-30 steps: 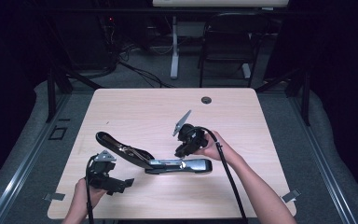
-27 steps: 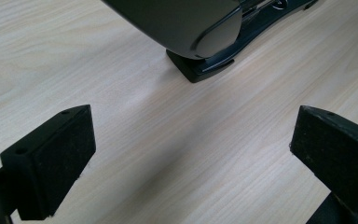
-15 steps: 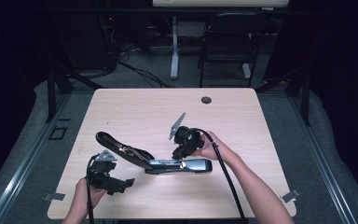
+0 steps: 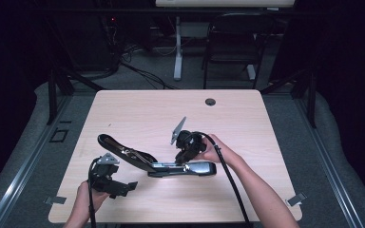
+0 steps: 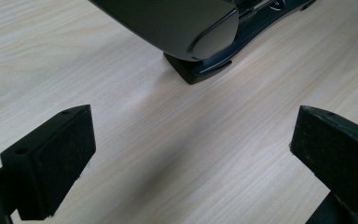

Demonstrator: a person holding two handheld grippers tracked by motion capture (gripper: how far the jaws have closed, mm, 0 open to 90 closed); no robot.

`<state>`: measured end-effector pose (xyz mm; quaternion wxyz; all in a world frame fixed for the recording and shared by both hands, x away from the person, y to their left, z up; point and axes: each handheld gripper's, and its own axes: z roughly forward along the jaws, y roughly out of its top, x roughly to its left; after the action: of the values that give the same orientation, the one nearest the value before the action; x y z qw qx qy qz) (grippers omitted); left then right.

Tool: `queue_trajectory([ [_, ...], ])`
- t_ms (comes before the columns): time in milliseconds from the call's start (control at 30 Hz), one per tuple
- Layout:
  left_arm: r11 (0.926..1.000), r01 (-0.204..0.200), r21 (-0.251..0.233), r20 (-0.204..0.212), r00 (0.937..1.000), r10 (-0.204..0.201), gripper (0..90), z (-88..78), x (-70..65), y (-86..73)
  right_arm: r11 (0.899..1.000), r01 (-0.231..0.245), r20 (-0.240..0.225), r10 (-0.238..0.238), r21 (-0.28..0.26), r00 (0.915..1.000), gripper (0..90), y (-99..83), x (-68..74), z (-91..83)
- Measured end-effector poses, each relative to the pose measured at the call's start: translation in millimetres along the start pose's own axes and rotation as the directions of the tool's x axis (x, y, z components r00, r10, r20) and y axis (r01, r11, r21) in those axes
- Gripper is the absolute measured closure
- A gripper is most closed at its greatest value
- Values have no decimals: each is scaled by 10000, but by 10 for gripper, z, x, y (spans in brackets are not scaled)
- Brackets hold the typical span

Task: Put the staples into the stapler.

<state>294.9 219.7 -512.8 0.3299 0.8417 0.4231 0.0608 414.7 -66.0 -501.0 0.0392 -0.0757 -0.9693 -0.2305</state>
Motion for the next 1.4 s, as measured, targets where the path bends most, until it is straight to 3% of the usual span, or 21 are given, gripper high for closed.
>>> queue_trajectory([
  [1000,10000,-37,61,-26,10000,37,2,7,5,5,9989,283,66,-285,368,9996,781,10,17,58],
  [1400,9999,-61,108,-36,10000,62,2,11,2,8,9986,477,220,-482,242,9986,781,-4,36,61],
])
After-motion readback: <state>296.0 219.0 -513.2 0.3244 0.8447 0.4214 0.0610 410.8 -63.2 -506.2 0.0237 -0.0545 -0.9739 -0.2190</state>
